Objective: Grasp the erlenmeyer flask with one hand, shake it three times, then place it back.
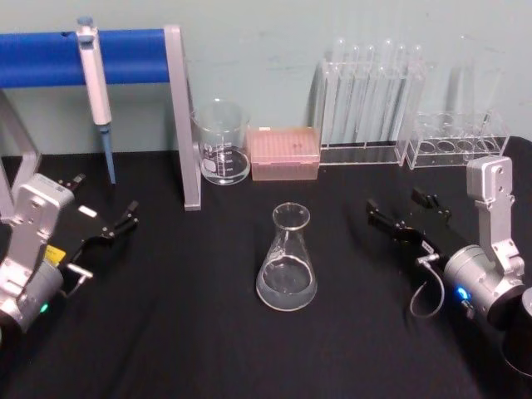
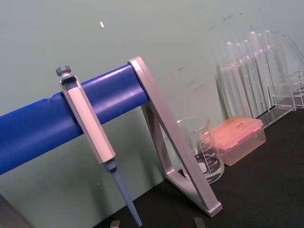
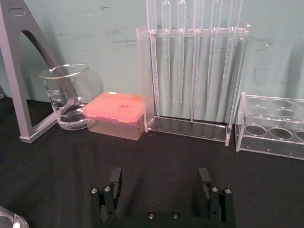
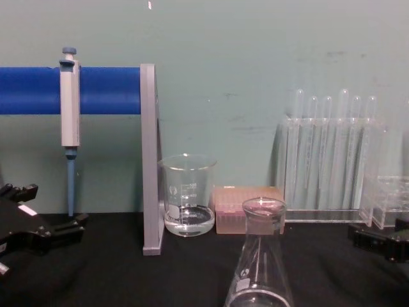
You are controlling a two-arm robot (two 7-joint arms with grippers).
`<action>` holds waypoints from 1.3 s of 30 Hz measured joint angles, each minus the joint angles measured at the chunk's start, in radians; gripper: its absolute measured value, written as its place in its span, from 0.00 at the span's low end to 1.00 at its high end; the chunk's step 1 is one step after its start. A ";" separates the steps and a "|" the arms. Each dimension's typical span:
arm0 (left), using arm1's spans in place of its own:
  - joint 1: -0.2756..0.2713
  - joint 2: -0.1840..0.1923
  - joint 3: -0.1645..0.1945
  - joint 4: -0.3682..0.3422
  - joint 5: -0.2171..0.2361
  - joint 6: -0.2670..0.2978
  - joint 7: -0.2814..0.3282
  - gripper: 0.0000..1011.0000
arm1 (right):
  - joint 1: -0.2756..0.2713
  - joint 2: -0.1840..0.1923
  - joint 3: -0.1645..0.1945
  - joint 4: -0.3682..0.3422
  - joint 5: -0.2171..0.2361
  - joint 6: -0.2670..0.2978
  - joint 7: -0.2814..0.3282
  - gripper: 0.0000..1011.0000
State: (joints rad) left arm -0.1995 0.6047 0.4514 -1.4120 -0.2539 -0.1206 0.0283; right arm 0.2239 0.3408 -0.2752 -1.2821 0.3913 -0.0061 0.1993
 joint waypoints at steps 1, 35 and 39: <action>0.000 0.000 0.000 0.000 0.000 0.000 0.000 0.99 | 0.000 0.000 0.000 0.000 0.000 0.000 0.000 0.99; 0.000 0.000 0.000 0.000 0.000 0.000 0.000 0.99 | 0.000 0.000 -0.001 0.000 0.000 -0.002 -0.003 0.99; 0.000 0.000 0.000 0.000 0.000 0.000 0.000 0.99 | 0.000 0.000 -0.001 0.000 0.000 -0.002 -0.003 0.99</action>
State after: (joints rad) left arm -0.1995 0.6047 0.4514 -1.4119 -0.2539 -0.1206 0.0283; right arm 0.2239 0.3409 -0.2765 -1.2821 0.3909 -0.0081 0.1964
